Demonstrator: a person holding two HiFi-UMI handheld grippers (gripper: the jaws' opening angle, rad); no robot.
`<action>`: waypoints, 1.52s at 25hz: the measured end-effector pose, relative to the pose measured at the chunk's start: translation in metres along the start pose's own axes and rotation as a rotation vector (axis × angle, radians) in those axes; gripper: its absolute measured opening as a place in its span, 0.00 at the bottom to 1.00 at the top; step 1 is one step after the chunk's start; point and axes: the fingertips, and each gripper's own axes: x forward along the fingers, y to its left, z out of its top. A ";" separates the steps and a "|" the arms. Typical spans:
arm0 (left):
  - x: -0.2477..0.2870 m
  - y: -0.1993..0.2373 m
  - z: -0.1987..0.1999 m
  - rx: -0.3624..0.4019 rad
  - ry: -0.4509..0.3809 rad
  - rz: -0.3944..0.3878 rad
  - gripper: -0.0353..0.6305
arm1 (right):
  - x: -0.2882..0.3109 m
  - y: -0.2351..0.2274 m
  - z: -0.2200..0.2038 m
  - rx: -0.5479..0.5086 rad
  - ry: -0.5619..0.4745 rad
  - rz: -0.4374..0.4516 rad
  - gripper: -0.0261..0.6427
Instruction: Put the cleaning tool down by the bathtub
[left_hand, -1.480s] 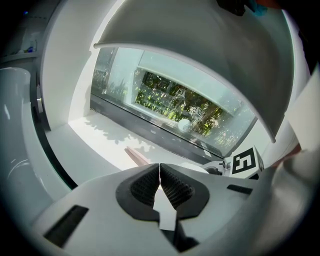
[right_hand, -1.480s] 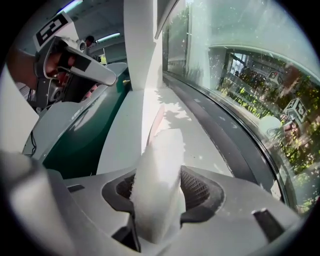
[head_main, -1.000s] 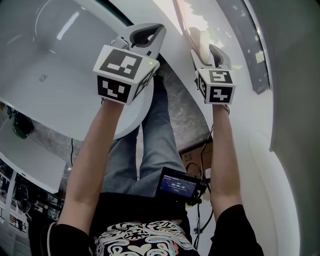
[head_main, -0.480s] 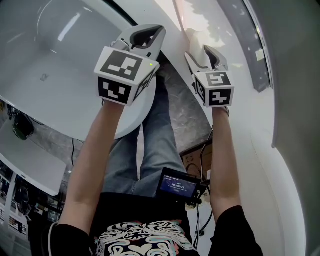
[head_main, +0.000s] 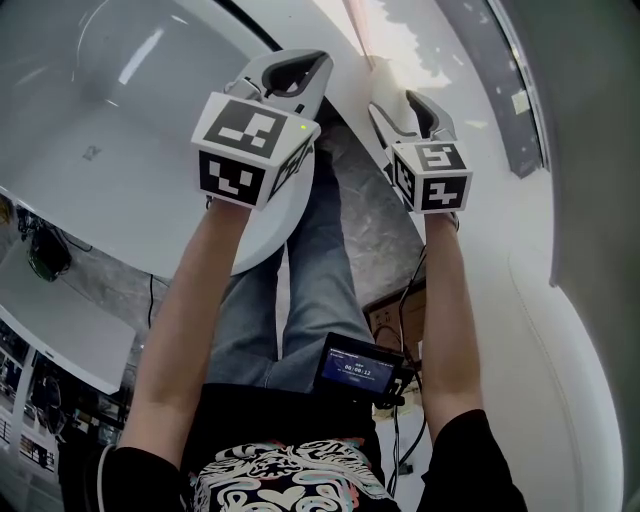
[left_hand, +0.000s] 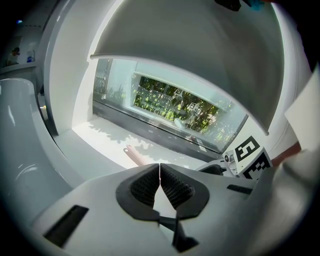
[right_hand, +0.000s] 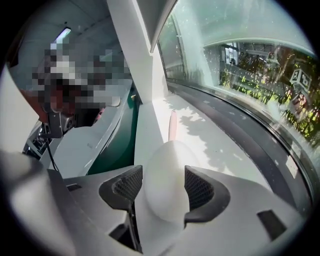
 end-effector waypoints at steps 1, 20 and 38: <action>-0.002 -0.001 0.000 0.002 0.001 -0.002 0.08 | -0.004 0.000 0.002 -0.004 -0.009 -0.007 0.43; -0.062 -0.021 0.043 0.051 -0.050 0.001 0.08 | -0.095 0.019 0.032 -0.018 -0.067 -0.138 0.09; -0.191 -0.011 0.124 0.098 -0.141 0.039 0.08 | -0.226 0.075 0.111 -0.057 -0.139 -0.225 0.08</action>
